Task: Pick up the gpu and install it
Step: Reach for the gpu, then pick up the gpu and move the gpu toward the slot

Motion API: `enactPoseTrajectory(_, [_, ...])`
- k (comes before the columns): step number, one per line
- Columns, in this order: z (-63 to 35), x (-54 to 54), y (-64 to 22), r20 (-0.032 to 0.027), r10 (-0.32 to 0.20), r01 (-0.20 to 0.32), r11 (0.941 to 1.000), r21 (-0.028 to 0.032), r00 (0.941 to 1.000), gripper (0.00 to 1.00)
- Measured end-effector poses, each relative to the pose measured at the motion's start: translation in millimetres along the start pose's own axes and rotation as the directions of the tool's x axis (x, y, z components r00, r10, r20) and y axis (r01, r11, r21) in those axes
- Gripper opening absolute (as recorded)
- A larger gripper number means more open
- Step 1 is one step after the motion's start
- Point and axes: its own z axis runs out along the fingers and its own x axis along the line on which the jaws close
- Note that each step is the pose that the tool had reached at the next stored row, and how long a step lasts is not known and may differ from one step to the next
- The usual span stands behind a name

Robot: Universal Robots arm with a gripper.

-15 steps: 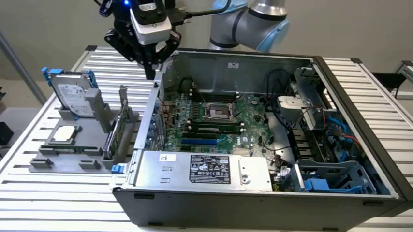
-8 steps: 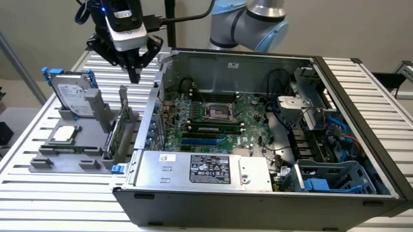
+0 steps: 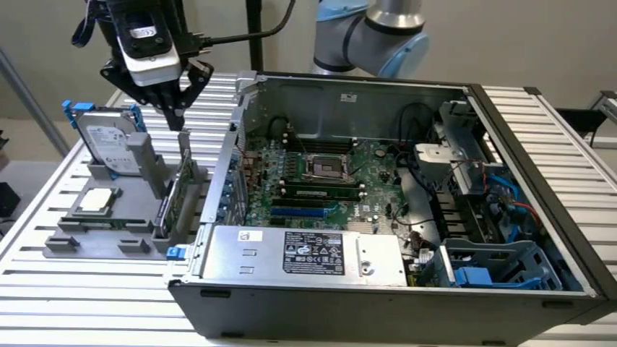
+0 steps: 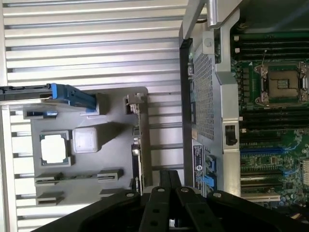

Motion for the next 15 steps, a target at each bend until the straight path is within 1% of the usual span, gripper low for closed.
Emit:
enactPoseTrajectory(7, [0.5, 30.6, -5.9, 0.0001, 0.000, 0.000, 1.0000, 0.0001, 1.0000, 0.11])
enactPoseTrajectory(15, [0.4, 31.4, -6.3, 0.0000, 0.000, 0.000, 1.0000, 0.0003, 1.0000, 0.11])
